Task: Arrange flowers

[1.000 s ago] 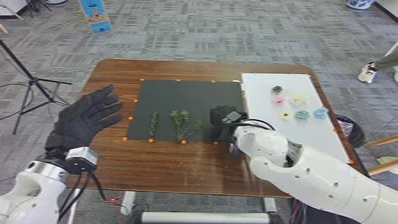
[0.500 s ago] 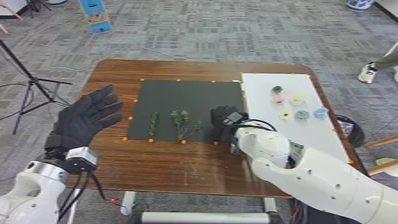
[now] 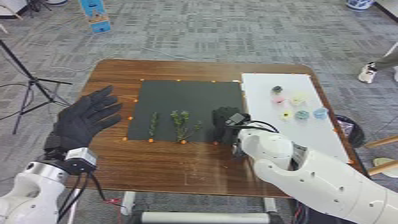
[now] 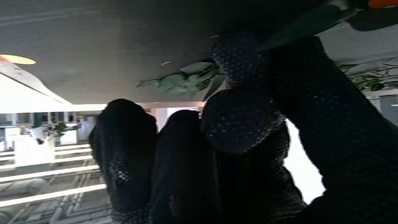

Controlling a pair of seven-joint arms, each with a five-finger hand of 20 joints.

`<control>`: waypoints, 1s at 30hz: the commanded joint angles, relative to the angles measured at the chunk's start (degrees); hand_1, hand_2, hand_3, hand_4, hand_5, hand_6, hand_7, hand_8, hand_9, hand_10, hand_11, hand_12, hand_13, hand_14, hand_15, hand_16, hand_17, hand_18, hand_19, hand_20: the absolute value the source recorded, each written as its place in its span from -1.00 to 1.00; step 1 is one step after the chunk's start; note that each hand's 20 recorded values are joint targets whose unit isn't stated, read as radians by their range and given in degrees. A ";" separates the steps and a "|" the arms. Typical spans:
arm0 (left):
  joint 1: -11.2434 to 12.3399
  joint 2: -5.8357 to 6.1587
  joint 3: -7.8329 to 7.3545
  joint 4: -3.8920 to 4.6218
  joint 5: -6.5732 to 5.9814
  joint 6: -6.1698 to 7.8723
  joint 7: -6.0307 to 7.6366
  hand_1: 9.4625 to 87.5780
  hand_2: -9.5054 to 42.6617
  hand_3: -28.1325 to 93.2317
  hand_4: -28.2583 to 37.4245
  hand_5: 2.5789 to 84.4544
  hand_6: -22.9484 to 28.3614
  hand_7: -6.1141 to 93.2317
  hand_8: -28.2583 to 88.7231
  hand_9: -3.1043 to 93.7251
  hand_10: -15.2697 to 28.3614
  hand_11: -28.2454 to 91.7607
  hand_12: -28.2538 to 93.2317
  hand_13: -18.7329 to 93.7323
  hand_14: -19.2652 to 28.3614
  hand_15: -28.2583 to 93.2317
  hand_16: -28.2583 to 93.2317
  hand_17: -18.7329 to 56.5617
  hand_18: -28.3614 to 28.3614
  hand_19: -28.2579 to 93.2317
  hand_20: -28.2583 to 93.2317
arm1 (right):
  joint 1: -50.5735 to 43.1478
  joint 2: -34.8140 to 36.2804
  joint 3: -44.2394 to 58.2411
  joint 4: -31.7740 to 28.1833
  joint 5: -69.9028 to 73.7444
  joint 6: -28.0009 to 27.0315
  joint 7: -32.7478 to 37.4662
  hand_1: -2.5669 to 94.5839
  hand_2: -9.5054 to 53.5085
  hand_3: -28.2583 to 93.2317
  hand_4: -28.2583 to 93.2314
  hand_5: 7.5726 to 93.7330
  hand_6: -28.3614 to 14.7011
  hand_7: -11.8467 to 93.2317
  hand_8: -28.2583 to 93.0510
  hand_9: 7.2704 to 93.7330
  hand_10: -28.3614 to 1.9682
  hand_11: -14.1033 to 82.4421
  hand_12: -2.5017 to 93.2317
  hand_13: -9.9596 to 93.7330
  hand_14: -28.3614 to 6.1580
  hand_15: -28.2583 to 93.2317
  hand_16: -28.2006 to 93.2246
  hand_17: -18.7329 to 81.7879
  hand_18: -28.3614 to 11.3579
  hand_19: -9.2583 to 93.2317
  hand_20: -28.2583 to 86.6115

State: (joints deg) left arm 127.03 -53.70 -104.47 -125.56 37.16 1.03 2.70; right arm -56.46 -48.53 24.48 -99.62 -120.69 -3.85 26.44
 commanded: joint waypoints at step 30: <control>0.02 0.24 0.14 0.07 -0.51 -0.71 -0.39 -0.63 -0.74 0.64 -1.00 -0.32 0.01 -0.46 -0.69 -0.33 0.29 -0.12 -0.24 -0.24 0.43 -0.05 -0.52 -0.75 0.80 0.21 -0.39 | -0.20 0.76 2.25 -1.81 -2.29 0.16 4.40 -0.62 -1.00 0.69 -0.93 0.63 0.34 0.12 -0.71 0.84 0.34 0.56 -0.16 0.87 0.49 0.89 0.15 0.57 -0.61 1.00 0.78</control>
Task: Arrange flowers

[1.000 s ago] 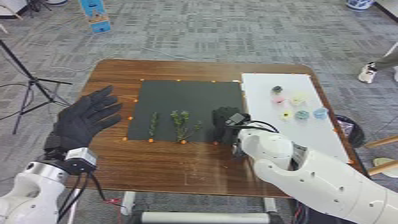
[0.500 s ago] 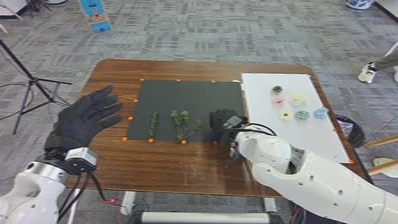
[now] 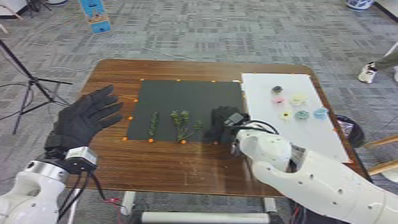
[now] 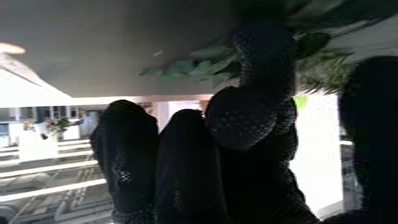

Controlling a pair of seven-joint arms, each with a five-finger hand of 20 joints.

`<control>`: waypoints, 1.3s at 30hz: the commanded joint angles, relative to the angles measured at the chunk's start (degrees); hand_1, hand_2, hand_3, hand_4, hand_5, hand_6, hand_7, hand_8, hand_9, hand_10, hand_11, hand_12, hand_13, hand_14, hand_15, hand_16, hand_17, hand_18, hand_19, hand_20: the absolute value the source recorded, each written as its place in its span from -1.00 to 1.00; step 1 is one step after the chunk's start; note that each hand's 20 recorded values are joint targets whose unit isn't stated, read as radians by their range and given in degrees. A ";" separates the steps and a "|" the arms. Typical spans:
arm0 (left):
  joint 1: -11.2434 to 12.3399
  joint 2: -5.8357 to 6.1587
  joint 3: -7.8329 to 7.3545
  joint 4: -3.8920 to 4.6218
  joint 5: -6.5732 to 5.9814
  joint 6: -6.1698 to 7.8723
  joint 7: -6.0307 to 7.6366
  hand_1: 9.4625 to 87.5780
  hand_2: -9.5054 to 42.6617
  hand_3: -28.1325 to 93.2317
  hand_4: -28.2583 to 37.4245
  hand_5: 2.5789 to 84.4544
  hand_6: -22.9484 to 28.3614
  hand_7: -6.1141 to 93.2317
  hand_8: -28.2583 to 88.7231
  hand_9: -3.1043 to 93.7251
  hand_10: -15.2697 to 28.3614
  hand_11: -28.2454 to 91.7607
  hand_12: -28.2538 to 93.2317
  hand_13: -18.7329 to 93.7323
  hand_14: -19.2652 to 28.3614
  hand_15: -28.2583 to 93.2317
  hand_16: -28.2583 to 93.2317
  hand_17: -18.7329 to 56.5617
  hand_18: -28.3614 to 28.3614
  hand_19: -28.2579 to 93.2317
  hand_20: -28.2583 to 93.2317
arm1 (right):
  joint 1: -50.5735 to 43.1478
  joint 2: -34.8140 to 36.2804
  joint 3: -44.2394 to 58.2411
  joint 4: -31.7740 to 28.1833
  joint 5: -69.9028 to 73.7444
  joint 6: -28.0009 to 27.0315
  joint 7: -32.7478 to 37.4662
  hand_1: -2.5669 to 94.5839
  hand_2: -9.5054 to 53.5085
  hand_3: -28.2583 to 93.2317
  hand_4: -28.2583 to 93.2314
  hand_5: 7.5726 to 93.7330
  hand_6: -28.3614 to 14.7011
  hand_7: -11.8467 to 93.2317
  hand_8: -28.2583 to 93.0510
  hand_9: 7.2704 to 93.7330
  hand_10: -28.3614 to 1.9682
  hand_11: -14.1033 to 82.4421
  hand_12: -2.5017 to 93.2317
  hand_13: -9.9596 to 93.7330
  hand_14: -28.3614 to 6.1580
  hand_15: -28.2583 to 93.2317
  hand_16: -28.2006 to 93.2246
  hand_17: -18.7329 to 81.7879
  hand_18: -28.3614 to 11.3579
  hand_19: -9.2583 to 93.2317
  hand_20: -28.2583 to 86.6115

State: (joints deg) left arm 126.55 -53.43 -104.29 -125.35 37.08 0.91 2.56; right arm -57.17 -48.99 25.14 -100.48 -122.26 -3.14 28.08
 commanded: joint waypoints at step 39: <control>2.00 -0.67 -2.67 -1.27 -0.06 0.60 1.34 -0.63 -0.73 0.64 -1.00 -0.32 0.00 -0.46 -0.68 -0.33 0.29 -0.12 -0.24 -0.24 0.43 -0.05 -0.52 -0.75 0.79 0.21 -0.39 | -11.10 18.07 16.86 1.64 -1.53 7.84 3.15 -0.24 -1.00 0.78 -1.00 0.04 0.34 -0.25 -0.72 0.27 0.34 -0.28 -0.53 0.56 0.29 0.89 0.06 0.18 -0.65 1.00 0.55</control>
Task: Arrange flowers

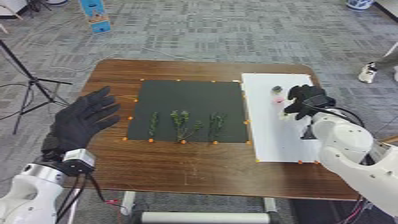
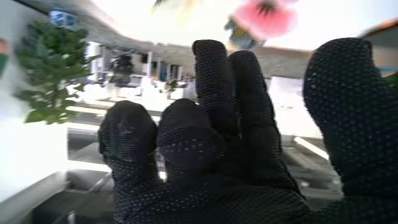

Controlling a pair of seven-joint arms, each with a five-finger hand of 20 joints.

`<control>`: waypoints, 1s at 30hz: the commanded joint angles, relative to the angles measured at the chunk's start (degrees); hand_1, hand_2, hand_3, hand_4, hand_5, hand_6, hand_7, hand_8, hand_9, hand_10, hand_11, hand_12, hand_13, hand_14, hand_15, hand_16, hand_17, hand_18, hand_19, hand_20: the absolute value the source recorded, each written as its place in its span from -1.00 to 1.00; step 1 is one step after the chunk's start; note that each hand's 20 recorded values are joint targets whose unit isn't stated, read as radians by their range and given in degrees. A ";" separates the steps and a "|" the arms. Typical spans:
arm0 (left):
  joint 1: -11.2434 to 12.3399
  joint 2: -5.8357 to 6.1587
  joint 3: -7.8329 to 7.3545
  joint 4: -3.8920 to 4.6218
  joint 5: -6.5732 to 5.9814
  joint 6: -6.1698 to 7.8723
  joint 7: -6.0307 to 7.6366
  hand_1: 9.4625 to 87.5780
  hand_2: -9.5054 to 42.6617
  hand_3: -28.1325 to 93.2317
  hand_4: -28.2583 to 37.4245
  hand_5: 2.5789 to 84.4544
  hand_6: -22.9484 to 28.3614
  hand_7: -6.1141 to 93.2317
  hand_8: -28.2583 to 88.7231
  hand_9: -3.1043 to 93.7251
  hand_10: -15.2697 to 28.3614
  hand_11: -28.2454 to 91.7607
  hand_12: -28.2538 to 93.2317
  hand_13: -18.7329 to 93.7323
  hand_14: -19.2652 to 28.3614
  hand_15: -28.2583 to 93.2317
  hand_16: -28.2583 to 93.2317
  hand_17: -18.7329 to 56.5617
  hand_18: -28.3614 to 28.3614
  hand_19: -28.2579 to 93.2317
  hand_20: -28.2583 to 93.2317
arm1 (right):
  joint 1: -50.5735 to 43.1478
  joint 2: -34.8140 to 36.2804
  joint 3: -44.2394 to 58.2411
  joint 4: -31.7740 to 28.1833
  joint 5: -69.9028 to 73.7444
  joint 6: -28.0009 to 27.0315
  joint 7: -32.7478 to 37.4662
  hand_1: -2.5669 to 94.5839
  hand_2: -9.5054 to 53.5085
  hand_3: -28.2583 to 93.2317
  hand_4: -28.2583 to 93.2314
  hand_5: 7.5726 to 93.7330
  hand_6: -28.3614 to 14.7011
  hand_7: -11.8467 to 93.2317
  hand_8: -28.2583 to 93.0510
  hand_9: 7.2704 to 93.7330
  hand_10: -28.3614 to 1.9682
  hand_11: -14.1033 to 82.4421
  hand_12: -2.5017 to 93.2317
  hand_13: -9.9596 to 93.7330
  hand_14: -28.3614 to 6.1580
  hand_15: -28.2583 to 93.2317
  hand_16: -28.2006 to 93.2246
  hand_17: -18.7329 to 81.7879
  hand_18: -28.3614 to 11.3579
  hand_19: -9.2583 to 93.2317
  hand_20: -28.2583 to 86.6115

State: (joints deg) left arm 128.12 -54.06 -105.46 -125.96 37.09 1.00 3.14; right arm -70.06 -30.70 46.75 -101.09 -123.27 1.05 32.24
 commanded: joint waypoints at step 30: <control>0.32 2.17 -4.57 -1.20 0.03 0.32 0.60 -0.63 -0.73 0.64 -1.00 -0.31 0.01 -0.46 -0.69 -0.33 0.29 -0.12 -0.24 -0.24 0.43 -0.05 -0.52 -0.75 0.80 0.21 -0.39 | 16.12 -7.21 -20.43 1.52 -0.51 26.32 -12.95 0.09 -1.00 0.77 -1.00 0.51 0.37 0.10 -0.44 0.78 0.54 -0.17 0.10 0.70 0.44 0.87 0.07 0.33 -0.58 1.00 0.63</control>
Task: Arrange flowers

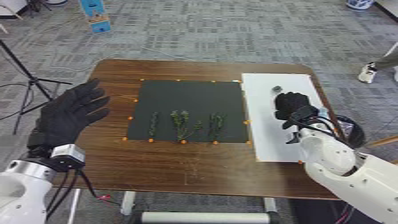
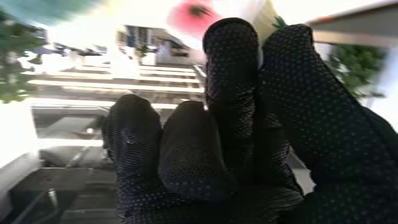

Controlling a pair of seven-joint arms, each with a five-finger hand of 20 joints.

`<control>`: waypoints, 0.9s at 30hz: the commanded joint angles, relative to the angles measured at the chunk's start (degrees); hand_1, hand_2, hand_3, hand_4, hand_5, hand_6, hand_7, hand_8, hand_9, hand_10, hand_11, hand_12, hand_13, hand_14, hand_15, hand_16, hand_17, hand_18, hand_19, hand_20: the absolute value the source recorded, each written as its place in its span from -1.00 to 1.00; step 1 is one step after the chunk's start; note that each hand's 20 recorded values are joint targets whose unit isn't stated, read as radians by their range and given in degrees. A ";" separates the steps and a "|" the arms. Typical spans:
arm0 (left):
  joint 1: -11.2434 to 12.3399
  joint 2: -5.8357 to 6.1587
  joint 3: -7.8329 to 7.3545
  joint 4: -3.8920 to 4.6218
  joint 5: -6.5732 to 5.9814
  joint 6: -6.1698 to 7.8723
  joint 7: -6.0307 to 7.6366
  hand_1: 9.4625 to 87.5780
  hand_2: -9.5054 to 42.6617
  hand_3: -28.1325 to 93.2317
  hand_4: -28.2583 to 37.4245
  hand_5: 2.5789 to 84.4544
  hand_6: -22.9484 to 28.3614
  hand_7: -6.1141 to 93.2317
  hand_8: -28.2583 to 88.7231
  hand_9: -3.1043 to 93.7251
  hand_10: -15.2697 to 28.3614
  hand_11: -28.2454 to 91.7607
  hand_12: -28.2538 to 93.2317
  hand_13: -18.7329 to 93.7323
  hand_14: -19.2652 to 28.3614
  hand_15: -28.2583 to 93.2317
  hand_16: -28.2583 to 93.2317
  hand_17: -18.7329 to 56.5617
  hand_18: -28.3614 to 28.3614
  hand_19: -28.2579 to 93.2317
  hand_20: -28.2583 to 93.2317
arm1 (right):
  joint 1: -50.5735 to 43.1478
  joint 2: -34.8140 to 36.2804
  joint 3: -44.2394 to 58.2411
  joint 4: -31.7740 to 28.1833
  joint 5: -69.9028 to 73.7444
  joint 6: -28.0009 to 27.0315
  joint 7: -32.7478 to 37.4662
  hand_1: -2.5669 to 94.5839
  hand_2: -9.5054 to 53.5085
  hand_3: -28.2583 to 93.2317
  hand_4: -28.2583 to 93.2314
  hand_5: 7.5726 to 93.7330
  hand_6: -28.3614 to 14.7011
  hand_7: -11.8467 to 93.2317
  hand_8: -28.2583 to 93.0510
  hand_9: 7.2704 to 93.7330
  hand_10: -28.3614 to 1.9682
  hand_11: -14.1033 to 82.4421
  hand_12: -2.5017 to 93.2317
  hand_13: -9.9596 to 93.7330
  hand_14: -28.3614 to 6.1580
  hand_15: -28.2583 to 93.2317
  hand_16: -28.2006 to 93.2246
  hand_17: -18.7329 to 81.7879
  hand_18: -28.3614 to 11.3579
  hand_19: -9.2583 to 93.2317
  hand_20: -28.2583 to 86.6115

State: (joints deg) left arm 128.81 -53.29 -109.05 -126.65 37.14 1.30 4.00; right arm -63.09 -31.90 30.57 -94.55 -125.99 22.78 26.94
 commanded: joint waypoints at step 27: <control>-14.40 11.83 3.08 4.66 -0.55 -1.30 0.01 -0.63 -0.73 0.64 -1.00 -0.31 0.01 -0.47 -0.69 -0.33 0.29 -0.12 -0.24 -0.24 0.44 -0.05 -0.52 -0.74 0.80 0.22 -0.38 | 27.40 -37.07 -28.61 5.10 3.71 2.24 -14.04 0.12 -1.00 0.74 -1.00 0.58 0.45 0.05 -0.52 0.86 0.55 -0.28 0.07 0.71 0.46 0.87 0.08 0.34 -0.56 1.00 0.63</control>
State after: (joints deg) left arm 119.44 -43.51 -108.33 -123.08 36.99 1.27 3.55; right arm -37.32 -62.70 5.96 -93.42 -119.84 22.47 11.96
